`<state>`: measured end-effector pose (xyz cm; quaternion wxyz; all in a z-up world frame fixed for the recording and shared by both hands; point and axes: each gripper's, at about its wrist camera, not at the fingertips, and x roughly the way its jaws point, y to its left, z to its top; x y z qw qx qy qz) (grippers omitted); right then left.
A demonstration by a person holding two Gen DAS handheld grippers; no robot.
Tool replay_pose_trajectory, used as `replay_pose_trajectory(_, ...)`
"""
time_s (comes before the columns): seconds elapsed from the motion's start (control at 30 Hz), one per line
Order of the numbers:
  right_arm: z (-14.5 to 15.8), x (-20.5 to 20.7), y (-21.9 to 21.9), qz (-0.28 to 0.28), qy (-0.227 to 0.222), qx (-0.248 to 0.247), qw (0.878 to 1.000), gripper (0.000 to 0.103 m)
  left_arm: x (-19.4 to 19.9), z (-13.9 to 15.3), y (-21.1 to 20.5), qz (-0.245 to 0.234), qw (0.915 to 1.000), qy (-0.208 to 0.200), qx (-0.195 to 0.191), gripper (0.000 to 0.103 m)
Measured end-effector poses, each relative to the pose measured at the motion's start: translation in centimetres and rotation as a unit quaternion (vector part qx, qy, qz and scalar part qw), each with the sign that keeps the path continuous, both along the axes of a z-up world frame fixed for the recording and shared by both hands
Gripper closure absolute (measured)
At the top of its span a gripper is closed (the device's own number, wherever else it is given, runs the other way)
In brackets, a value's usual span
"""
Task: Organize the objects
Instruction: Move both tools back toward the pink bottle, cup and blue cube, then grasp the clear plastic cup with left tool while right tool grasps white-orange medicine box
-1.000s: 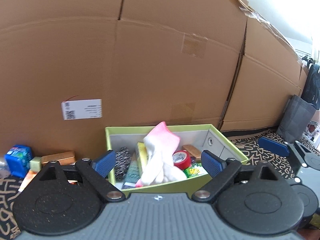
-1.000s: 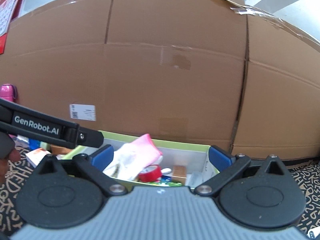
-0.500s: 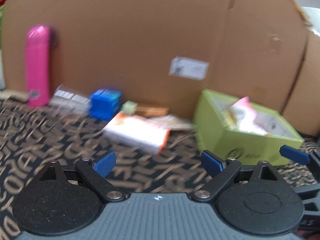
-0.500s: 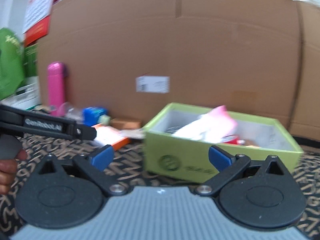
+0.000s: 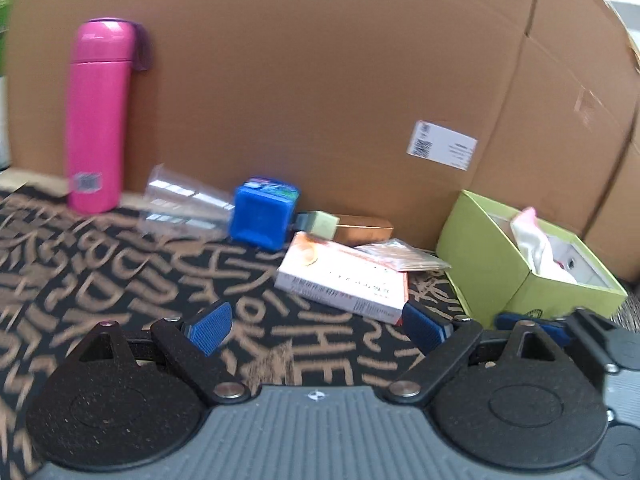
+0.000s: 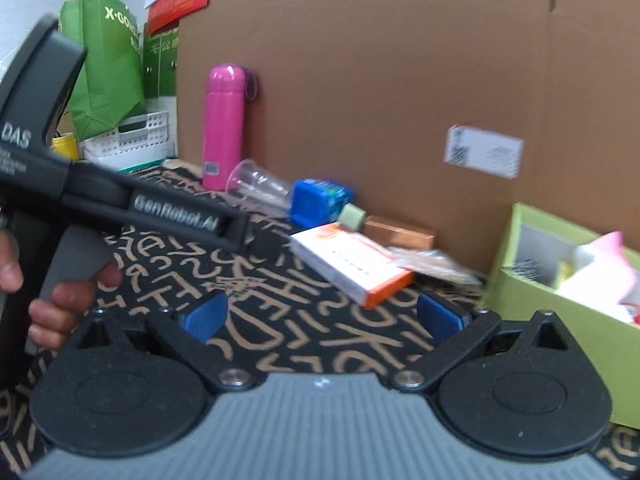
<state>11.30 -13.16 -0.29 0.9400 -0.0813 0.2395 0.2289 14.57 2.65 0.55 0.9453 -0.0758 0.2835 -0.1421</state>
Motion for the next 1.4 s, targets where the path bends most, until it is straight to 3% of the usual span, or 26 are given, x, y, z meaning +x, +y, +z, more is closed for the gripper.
replay_pose_trajectory(0.1,-0.7,2.2,1.0,-0.005,0.031,0.004,1.000,0.005,2.7,-0.7,-0.2,-0.022,0.9996,0.007,0.014,0.008)
replay_pose_trajectory(0.3,-2.5,6.4,1.9,-0.024,0.081,-0.010,0.996,0.006,7.6,-2.6,-0.6,-0.040,0.9984,0.039,0.006,0.010)
replay_pose_trajectory(0.53,-3.3,9.1,1.2,-0.040,0.097,0.009,0.994,0.006,8.8,-3.3,-1.2,-0.083,0.9961,0.030,-0.001,0.028)
replay_pose_trajectory(0.67,-3.2,8.1,1.8,-0.025,0.082,-0.003,0.996,0.004,7.8,-3.2,-1.2,-0.084,0.9961,0.028,0.004,0.028)
replay_pose_trajectory(0.8,-2.6,5.6,0.9,-0.001,0.089,0.041,0.995,0.003,5.5,-3.2,-0.2,-0.091,0.9952,0.036,-0.003,0.028)
replay_pose_trajectory(0.87,-2.2,3.7,0.9,0.015,0.086,0.038,0.995,0.003,3.9,-3.3,0.1,-0.106,0.9936,0.039,0.001,0.028)
replay_pose_trajectory(0.97,-1.4,0.5,1.2,0.073,0.075,0.038,0.994,0.003,1.7,-3.3,0.0,-0.143,0.9889,0.039,0.009,0.028)
replay_pose_trajectory(1.03,-0.9,-1.1,1.7,0.116,0.066,0.029,0.991,0.003,0.7,-3.1,-0.1,-0.150,0.9875,0.029,0.038,0.028)
replay_pose_trajectory(1.13,-0.1,-2.6,2.6,0.107,-0.010,-0.057,0.993,0.002,0.3,-2.7,1.1,-0.117,0.9894,-0.008,0.086,0.027)
replay_pose_trajectory(1.2,0.2,-2.1,2.6,0.100,-0.027,-0.081,0.991,0.001,1.1,-2.3,2.9,-0.070,0.9937,-0.014,0.087,0.027)
replay_pose_trajectory(1.3,-0.1,0.4,2.4,0.102,-0.017,-0.074,0.992,0.000,3.7,-1.5,6.2,-0.010,0.9991,-0.007,0.041,0.027)
replay_pose_trajectory(1.4,-1.2,3.8,2.3,0.110,0.023,-0.057,0.992,0.000,6.3,-0.8,8.4,0.035,0.9986,-0.009,0.038,0.027)
